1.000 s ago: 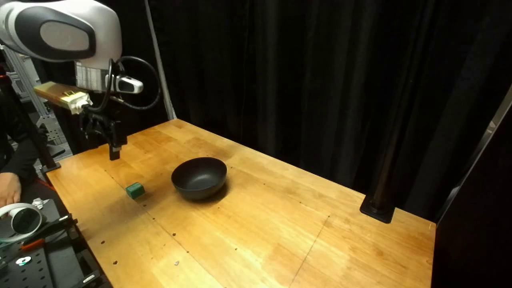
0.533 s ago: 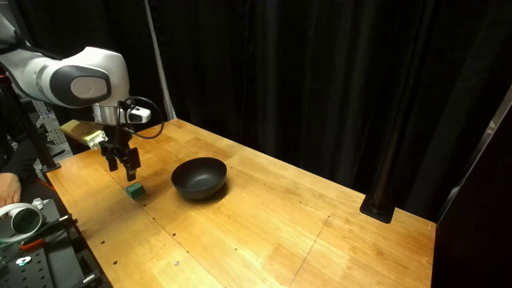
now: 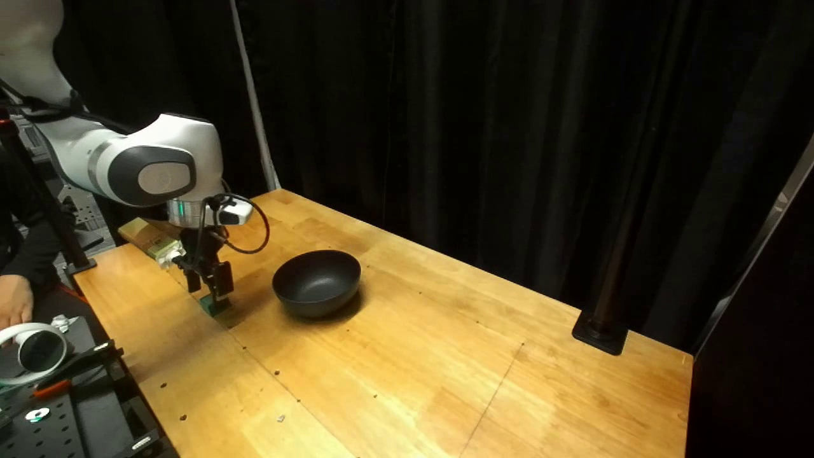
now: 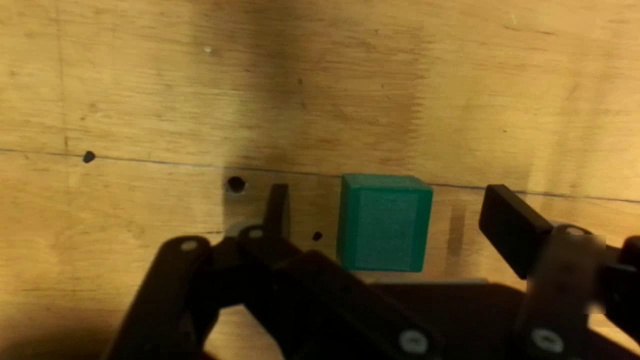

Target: Put the block in the bowl

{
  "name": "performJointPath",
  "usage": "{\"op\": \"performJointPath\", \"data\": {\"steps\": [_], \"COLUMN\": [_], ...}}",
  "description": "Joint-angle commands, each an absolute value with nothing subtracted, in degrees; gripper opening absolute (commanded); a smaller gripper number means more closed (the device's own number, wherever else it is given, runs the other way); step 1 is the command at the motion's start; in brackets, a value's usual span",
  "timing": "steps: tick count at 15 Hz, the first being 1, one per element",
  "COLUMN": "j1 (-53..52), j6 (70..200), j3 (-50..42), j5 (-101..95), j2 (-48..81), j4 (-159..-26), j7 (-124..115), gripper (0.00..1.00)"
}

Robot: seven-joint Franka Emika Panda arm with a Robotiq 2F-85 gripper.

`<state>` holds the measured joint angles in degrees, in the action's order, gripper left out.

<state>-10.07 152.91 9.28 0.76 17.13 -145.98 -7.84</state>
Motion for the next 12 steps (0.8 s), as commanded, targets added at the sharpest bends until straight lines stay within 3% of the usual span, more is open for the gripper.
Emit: {"op": "performJointPath", "data": {"steps": [1, 7, 12], "j1": [-10.64, -10.77, -12.89], "j6": [155.27, 153.62, 147.63], "j3": [8.42, 7.83, 4.3], "j5": [0.54, 0.69, -5.93], "j2": [20.21, 17.33, 5.08], "j4": [-144.41, -146.07, -148.81], "j7": [-8.16, -8.86, -16.49], "gripper": [0.66, 0.21, 0.19]}}
